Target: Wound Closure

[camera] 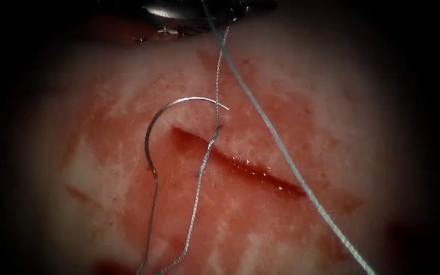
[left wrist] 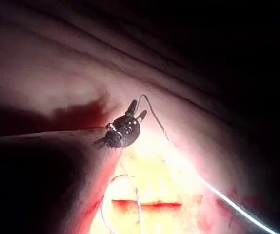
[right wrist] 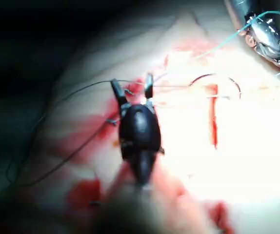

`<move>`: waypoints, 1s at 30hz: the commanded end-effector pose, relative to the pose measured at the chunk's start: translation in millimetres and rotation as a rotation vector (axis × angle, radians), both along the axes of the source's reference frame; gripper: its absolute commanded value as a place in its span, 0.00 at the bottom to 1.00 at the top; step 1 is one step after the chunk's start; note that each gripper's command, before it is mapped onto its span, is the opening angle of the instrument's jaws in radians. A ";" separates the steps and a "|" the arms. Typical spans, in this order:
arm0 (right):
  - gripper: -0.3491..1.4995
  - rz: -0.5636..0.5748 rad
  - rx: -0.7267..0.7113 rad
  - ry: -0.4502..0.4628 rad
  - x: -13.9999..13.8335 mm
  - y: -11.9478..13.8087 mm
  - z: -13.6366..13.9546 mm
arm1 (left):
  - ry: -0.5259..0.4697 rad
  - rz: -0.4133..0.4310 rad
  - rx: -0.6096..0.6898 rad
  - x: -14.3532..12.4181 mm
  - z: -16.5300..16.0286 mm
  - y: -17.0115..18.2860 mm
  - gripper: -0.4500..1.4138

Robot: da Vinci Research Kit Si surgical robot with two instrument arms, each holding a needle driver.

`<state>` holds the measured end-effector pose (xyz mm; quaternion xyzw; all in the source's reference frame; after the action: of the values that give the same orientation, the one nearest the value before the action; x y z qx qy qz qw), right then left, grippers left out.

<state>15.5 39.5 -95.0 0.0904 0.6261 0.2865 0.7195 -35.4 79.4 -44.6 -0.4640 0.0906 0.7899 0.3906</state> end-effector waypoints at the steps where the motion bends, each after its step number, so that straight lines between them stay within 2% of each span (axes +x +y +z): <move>1: 0.90 0.001 0.003 -0.001 1.5 -0.5 0.8 | -0.082 0.037 0.056 -0.4 0.4 -0.2 0.05; 3: 0.90 -0.009 0.002 -0.006 2.3 -0.7 1.2 | -0.185 0.086 0.151 0.1 -0.1 -0.1 0.05; 5: 0.89 -0.018 0.003 -0.017 2.7 -0.9 1.5 | -0.214 0.139 0.178 1.2 -0.7 -0.4 0.05; 6: 0.88 -0.022 0.005 -0.024 2.8 -0.7 1.9 | -0.223 0.162 0.178 2.6 -1.4 -0.9 0.05; 7: 0.88 -0.020 0.013 -0.024 2.6 0.0 2.2 | -0.219 0.174 0.182 5.0 -2.6 -2.3 0.05; 9: 0.87 -0.021 0.015 -0.027 2.6 0.2 2.3 | -0.245 0.149 0.212 6.7 -3.4 -3.5 0.05; 12: 0.87 -0.017 0.015 -0.029 3.2 0.4 2.4 | -0.252 0.188 0.200 9.8 -4.7 -6.7 0.05; 20: 0.87 -0.016 0.016 -0.029 3.3 0.6 2.6 | -0.218 0.320 0.069 10.8 -5.0 -8.9 0.05; 22: 0.87 -0.015 0.022 -0.028 3.3 0.7 2.6 | -0.223 0.323 0.067 10.8 -5.0 -9.0 0.05; 26: 0.87 -0.003 0.047 -0.016 3.0 2.4 2.7 | -0.252 0.358 0.032 11.2 -5.7 -9.8 0.05; 30: 0.86 0.065 0.064 -0.065 3.1 6.1 4.0 | -0.308 0.396 0.004 12.0 -7.0 -10.6 0.05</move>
<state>18.0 46.5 -91.0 0.0787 0.5882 0.3411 0.7290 -22.7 69.3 -52.9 -0.5961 -0.0652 0.7644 0.2368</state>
